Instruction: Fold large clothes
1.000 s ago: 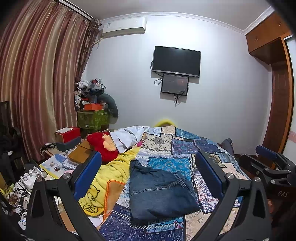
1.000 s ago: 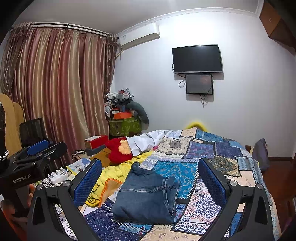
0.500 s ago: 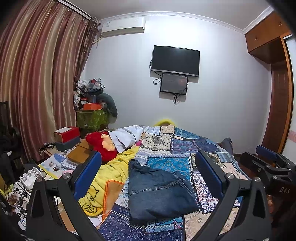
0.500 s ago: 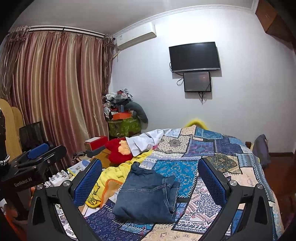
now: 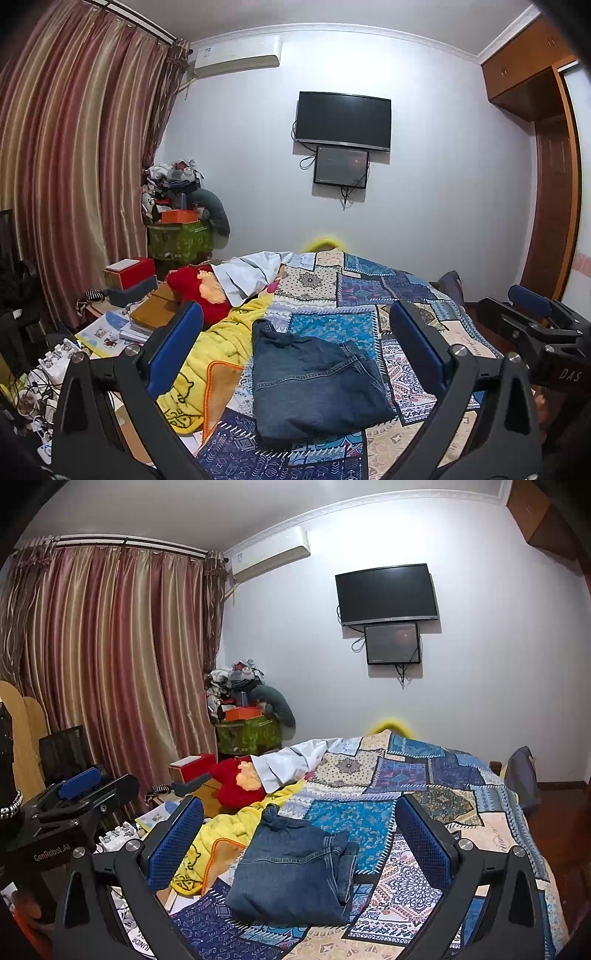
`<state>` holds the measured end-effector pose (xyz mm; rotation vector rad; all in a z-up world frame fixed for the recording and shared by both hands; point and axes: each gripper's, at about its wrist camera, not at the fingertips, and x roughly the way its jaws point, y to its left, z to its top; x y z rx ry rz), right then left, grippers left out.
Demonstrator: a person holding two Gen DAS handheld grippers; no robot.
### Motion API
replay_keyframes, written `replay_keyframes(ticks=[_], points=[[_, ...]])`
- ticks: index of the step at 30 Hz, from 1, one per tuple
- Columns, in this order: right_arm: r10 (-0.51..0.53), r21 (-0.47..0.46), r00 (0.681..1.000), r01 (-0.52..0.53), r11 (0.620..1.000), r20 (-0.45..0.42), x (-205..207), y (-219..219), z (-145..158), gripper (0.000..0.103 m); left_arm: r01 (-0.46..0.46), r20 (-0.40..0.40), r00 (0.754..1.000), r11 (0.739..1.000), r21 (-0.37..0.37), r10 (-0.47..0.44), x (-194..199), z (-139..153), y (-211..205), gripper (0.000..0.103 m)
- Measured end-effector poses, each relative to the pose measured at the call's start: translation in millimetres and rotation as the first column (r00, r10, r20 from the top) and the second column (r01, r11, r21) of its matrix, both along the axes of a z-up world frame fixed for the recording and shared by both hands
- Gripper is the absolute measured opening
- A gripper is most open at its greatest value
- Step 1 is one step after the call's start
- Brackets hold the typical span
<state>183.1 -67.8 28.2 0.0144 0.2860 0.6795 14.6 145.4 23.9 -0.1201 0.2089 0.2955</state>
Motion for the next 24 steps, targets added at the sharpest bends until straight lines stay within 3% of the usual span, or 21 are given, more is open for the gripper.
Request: replay_keyframes(ticks=[24], points=[[-0.011, 0.008, 1.000, 0.011, 1.000, 0.016, -4.8, -2.0, 1.1, 0.103, 0.056, 0.002, 0.998, 0.998, -0.001, -0.056, -2.8, 4.6, -0.2, 0.102]])
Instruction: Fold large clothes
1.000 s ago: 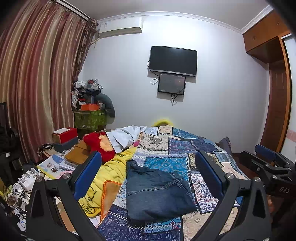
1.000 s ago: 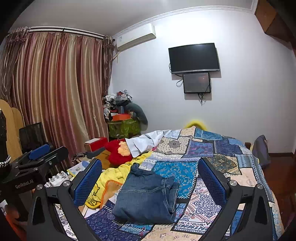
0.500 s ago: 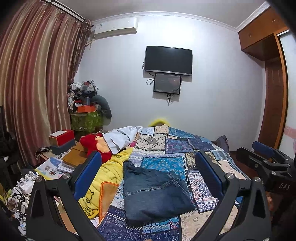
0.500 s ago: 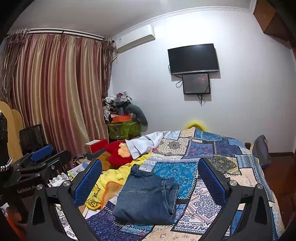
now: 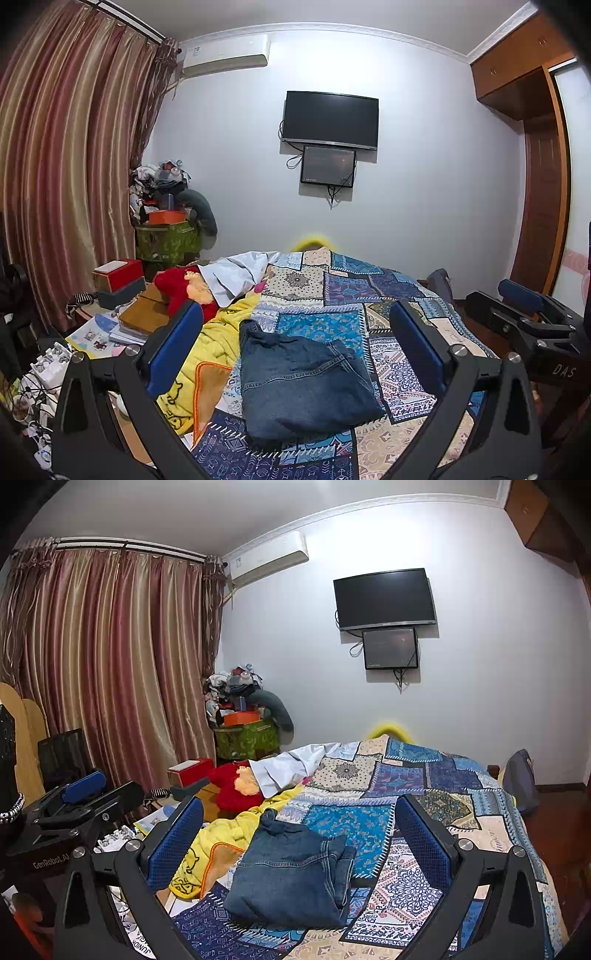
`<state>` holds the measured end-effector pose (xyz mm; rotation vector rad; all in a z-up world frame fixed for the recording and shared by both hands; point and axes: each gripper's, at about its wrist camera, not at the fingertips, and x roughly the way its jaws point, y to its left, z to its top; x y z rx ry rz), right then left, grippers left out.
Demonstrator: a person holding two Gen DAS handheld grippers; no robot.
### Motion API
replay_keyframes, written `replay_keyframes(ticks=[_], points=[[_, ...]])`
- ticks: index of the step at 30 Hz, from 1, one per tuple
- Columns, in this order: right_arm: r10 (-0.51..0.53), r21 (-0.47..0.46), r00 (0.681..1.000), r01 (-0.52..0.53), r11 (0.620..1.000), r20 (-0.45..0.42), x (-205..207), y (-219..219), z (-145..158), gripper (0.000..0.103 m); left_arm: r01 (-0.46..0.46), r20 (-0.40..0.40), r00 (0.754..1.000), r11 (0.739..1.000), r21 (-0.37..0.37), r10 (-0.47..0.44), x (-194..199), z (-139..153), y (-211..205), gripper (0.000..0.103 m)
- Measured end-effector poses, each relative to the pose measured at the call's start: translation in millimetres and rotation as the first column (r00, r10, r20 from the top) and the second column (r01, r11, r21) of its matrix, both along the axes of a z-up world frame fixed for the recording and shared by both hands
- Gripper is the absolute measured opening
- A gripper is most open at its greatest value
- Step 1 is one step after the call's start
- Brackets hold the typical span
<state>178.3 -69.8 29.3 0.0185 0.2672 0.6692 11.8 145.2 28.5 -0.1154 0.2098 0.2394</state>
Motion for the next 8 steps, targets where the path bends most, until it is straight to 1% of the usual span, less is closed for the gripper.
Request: replay_keyframes(ticks=[8], points=[[0.001, 0.000, 1.000, -0.001, 1.000, -0.002, 0.3, 0.3, -0.3, 0.103, 0.010, -0.005, 1.000, 1.000, 0.002, -0.010, 0.6, -0.1, 1.2, 0.102]])
